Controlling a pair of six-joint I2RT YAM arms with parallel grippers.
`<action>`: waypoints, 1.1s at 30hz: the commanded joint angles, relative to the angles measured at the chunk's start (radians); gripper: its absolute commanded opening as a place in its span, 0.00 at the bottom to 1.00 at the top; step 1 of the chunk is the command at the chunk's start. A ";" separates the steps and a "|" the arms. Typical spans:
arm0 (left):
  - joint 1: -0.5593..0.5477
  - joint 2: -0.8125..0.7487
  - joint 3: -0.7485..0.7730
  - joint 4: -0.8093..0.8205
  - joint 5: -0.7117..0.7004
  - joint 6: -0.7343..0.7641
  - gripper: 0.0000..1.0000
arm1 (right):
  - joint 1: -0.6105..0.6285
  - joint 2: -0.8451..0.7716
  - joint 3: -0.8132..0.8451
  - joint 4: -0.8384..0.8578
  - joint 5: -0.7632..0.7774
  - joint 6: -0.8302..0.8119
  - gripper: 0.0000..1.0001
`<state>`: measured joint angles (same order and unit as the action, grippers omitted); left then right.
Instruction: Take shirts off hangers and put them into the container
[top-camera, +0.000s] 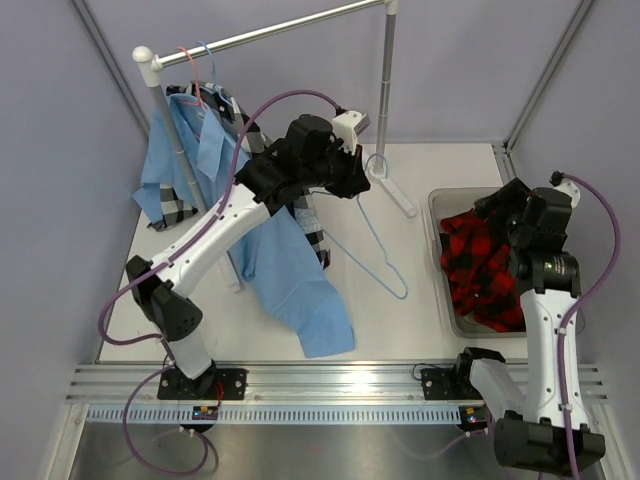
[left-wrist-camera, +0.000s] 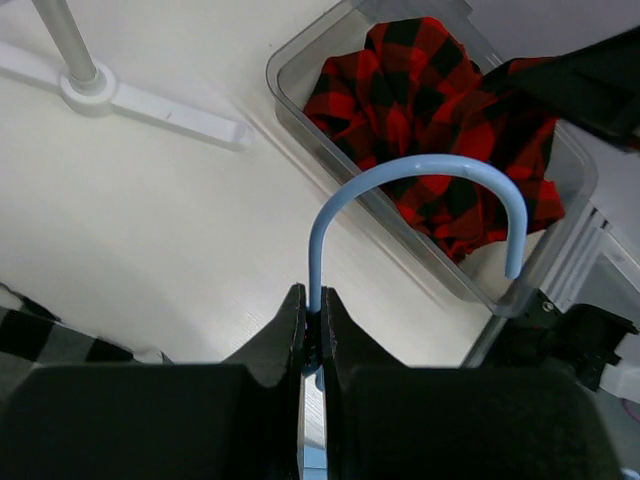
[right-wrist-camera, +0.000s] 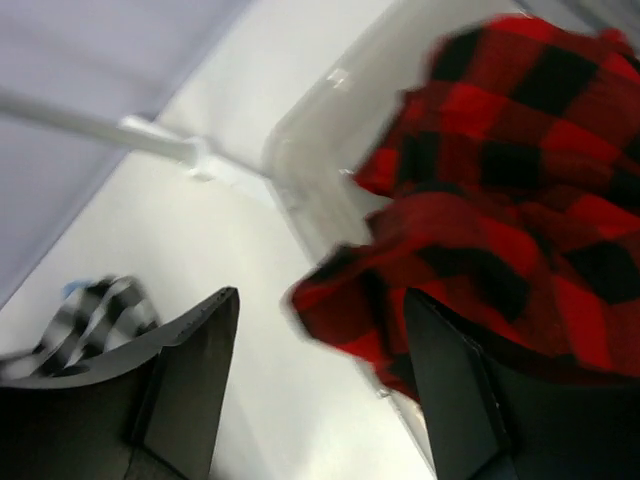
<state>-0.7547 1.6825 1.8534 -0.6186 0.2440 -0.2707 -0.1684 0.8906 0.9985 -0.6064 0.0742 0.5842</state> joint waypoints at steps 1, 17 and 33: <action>-0.003 0.087 0.159 -0.035 -0.008 0.091 0.00 | 0.049 -0.032 0.213 0.025 -0.293 -0.107 0.74; -0.002 0.177 0.297 -0.013 -0.032 0.028 0.00 | 0.400 -0.067 0.169 -0.289 -0.636 -0.119 0.58; 0.005 0.203 0.336 -0.012 -0.028 0.010 0.00 | 0.400 -0.220 0.011 -0.369 -0.651 -0.126 0.45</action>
<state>-0.7544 1.8957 2.1319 -0.6785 0.2131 -0.2493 0.2230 0.6598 1.0294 -0.9855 -0.5606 0.4686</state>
